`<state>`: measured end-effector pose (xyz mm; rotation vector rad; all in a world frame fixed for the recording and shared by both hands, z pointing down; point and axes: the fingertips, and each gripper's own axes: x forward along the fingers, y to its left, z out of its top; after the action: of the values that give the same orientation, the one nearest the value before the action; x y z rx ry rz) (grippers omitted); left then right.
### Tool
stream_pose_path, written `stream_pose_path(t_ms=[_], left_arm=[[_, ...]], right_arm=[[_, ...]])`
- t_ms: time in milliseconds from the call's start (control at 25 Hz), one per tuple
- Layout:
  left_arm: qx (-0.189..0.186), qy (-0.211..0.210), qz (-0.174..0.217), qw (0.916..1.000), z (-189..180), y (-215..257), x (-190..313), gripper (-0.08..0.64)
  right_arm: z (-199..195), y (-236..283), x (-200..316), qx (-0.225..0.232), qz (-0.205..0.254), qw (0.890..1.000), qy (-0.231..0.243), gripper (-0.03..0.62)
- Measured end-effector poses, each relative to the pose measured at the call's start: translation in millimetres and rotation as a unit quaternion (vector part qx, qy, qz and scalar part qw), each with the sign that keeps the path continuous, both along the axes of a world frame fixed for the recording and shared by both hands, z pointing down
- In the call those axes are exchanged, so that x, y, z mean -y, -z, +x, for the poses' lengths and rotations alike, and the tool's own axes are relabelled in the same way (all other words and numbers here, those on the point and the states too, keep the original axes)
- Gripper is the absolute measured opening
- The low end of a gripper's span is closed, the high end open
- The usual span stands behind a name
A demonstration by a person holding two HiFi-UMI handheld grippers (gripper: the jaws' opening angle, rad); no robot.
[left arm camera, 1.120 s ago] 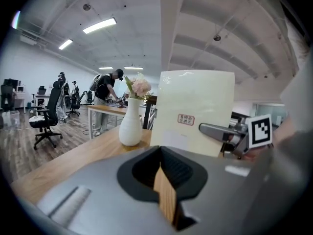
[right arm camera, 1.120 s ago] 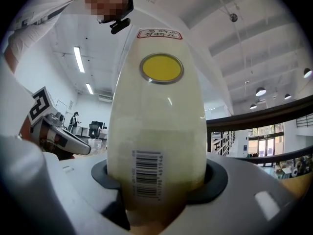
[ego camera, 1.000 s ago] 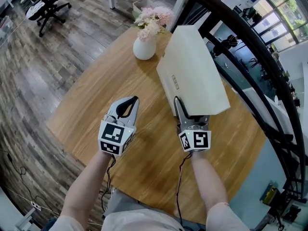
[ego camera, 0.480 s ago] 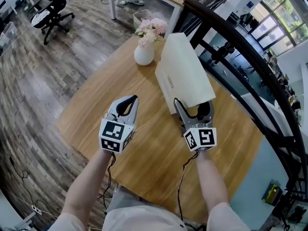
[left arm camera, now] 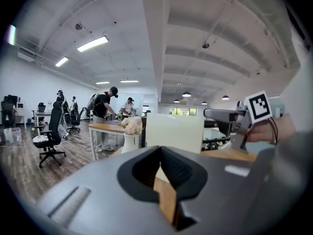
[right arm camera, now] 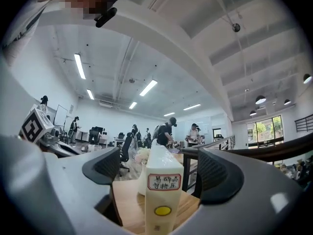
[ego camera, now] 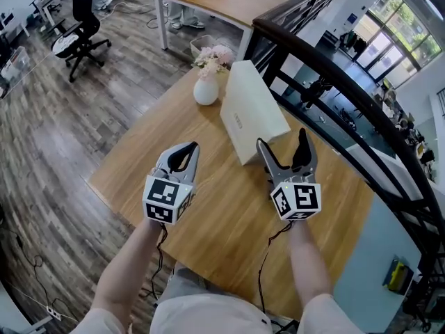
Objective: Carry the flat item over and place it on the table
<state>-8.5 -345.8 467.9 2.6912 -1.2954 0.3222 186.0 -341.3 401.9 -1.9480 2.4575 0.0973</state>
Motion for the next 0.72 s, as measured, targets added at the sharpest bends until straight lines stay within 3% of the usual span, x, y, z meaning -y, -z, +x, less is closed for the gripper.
stream_pose_path(t_ms=[240,720], left_arm=[[-0.017,0.006,0.021,0.9996,-11,51,-35,0.002],[-0.03,-0.008,0.093,0.9952,-21,146,-101,0.002]], right_arm=[[-21,54,-49,0.011,0.005,0.999,0.042,0.46],[-56,116,-141,0.028,0.018,0.995,0.096,0.258]])
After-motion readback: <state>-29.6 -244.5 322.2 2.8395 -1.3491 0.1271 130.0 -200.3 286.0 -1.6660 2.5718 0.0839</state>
